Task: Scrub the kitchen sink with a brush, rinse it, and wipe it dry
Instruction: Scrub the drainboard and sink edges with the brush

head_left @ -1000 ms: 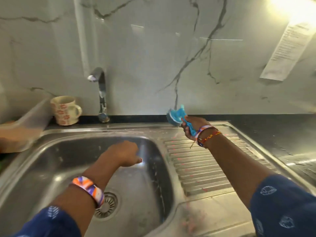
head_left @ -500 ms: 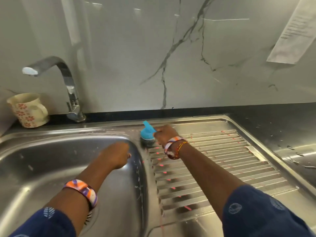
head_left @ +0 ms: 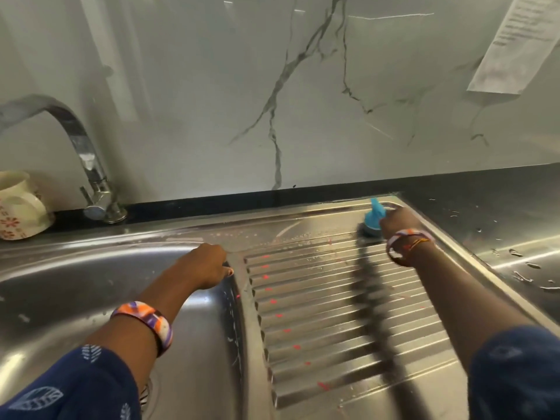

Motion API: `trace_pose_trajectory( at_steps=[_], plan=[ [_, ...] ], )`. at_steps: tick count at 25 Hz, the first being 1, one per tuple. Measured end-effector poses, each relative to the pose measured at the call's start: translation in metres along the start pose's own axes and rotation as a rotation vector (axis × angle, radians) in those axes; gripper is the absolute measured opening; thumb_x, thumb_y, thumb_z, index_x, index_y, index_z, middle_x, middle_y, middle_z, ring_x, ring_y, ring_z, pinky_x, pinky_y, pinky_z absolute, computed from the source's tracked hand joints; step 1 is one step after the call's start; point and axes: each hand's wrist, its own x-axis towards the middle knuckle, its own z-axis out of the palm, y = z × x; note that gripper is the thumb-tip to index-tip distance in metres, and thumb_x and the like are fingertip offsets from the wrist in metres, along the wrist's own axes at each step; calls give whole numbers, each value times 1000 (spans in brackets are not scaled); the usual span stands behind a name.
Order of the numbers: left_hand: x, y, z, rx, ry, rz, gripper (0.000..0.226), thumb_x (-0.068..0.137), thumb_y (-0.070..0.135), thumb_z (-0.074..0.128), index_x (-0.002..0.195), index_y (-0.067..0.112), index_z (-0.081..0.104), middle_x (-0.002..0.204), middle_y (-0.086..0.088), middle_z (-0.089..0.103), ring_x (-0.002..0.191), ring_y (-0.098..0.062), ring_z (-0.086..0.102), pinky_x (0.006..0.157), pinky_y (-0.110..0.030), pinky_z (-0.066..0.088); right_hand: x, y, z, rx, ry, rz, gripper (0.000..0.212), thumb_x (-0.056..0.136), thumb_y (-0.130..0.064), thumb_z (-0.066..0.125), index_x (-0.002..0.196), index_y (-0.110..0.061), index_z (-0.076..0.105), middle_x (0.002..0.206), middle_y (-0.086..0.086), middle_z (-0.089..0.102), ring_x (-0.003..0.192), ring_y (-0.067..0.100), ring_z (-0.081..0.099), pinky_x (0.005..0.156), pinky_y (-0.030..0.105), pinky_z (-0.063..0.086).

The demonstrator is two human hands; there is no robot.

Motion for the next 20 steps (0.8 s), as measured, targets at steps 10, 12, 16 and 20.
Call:
trace_pose_trajectory(
  at_steps=[10, 12, 16, 20],
  plan=[
    [-23, -27, -7, 153, 123, -95, 47, 95, 30, 51, 140, 19, 41, 143, -6, 45, 129, -23, 45, 101, -33, 41, -120, -123, 138, 95, -424, -428, 34, 95, -16, 45, 124, -3, 59, 123, 16, 61, 113, 29, 58, 83, 25, 43],
    [-27, -32, -10, 134, 116, -70, 50, 95, 30, 52, 142, 20, 39, 146, -5, 42, 133, -23, 41, 105, -34, 39, -94, -110, 124, 57, -376, -390, 34, 94, -15, 47, 121, -2, 61, 118, 18, 63, 107, 30, 60, 76, 28, 43],
    [-28, -24, -9, 61, 100, 31, 48, 93, 27, 55, 139, 19, 44, 145, -3, 44, 131, -22, 43, 105, -32, 38, -19, -51, 51, 108, -254, -162, 36, 94, -12, 49, 127, 2, 54, 96, 12, 52, 63, 22, 49, 51, 24, 36],
    [-16, -16, -9, 98, 20, 58, 47, 91, 22, 57, 137, 19, 46, 142, -4, 47, 128, -23, 47, 103, -33, 42, 20, -14, -6, 180, -207, 65, 42, 94, -8, 48, 134, 5, 45, 91, 14, 55, 60, 18, 40, 53, 27, 37]
  ],
)
